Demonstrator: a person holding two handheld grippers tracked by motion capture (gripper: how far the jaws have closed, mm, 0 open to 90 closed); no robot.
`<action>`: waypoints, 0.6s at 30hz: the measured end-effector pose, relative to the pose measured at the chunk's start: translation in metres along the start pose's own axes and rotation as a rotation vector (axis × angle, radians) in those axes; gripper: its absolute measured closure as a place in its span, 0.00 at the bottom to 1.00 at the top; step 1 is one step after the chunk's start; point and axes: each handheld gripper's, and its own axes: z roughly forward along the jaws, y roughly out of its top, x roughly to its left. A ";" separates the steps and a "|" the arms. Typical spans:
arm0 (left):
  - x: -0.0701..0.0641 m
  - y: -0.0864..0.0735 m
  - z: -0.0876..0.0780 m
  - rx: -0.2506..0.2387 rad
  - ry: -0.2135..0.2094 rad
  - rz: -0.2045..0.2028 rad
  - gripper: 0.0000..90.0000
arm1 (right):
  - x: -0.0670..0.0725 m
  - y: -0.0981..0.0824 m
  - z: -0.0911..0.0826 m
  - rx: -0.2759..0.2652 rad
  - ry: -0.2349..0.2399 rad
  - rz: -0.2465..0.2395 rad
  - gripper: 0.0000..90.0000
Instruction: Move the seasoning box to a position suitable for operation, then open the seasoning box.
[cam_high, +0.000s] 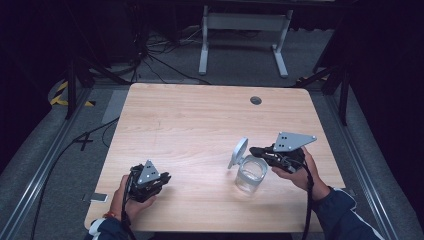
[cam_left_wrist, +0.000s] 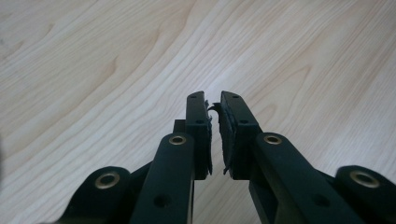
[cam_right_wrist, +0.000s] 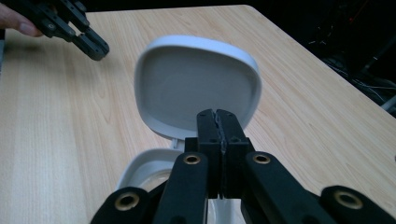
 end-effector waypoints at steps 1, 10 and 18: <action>0.000 0.000 0.000 0.000 0.000 0.000 0.91 | 0.000 0.000 0.000 0.000 0.000 0.000 1.00; 0.014 -0.018 -0.004 0.003 0.015 -0.066 0.74 | -0.007 -0.008 -0.010 0.014 -0.022 0.015 0.99; 0.025 -0.024 0.000 0.027 0.012 -0.059 0.55 | -0.007 -0.021 -0.023 0.030 -0.053 0.030 0.93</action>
